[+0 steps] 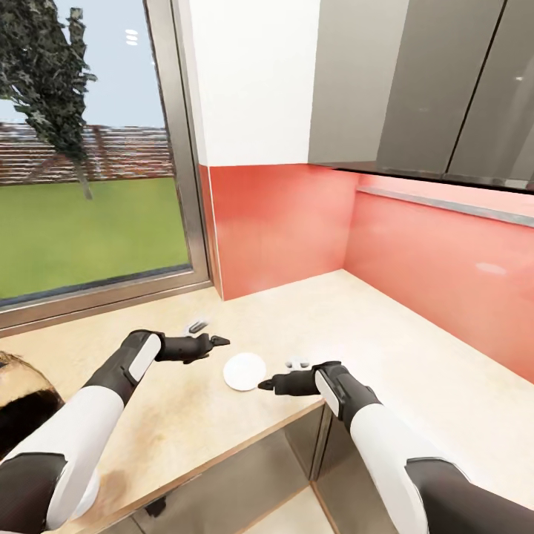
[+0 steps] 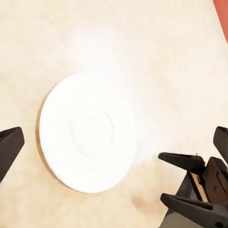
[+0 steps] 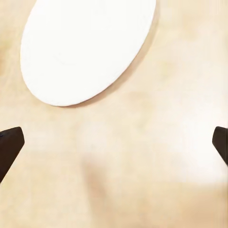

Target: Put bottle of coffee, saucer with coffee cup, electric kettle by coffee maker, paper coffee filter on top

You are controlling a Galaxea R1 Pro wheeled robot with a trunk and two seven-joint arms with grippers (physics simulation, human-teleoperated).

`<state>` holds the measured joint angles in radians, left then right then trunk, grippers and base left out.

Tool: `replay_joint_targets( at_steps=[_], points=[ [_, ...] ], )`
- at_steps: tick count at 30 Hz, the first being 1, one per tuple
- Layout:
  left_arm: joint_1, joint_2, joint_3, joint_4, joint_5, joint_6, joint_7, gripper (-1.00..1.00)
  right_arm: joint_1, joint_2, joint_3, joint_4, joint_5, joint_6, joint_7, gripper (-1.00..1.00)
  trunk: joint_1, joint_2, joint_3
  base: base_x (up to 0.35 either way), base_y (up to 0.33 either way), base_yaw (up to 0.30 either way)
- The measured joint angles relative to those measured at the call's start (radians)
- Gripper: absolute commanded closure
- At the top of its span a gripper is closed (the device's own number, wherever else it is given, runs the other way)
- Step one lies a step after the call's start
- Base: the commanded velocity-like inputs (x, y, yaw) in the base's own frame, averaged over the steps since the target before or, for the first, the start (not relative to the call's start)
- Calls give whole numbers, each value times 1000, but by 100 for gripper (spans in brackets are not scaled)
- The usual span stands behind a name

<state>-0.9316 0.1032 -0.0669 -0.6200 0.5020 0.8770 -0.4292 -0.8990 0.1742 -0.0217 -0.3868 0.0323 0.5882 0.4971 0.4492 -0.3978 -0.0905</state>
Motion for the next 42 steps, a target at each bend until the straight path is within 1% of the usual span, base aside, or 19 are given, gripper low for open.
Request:
replay_joint_targets(
  at_steps=[9, 16, 23, 33, 42],
  points=[
    [2, -1, 1, -1, 0, -2, 1, -100, -1, 0, -1, 5, -2, -1, 1, -100, 0, 0, 0, 99, 68, 0],
    [3, -8, -1, -1, 1, -4, 1, -100, -1, 0, -3, 11, -3, -4, 2, -100, 0, 0, 0, 29, 10, 0],
    [3, -14, 4, -1, 1, -3, 1, -100, 0, 0, -1, 37, -4, 0, 1, -100, 0, 0, 0, 202, 0, 0],
    [3, -15, 6, 10, 0, -1, 9, -100, 0, 0, -4, 43, -8, -6, 2, -100, 0, 0, 0, 20, 0, 0],
    [48, -25, 7, 16, 1, -1, 13, -100, 0, 0, -2, 40, -6, -4, 3, -100, 0, 0, 0, 0, 0, 0]
  ],
)
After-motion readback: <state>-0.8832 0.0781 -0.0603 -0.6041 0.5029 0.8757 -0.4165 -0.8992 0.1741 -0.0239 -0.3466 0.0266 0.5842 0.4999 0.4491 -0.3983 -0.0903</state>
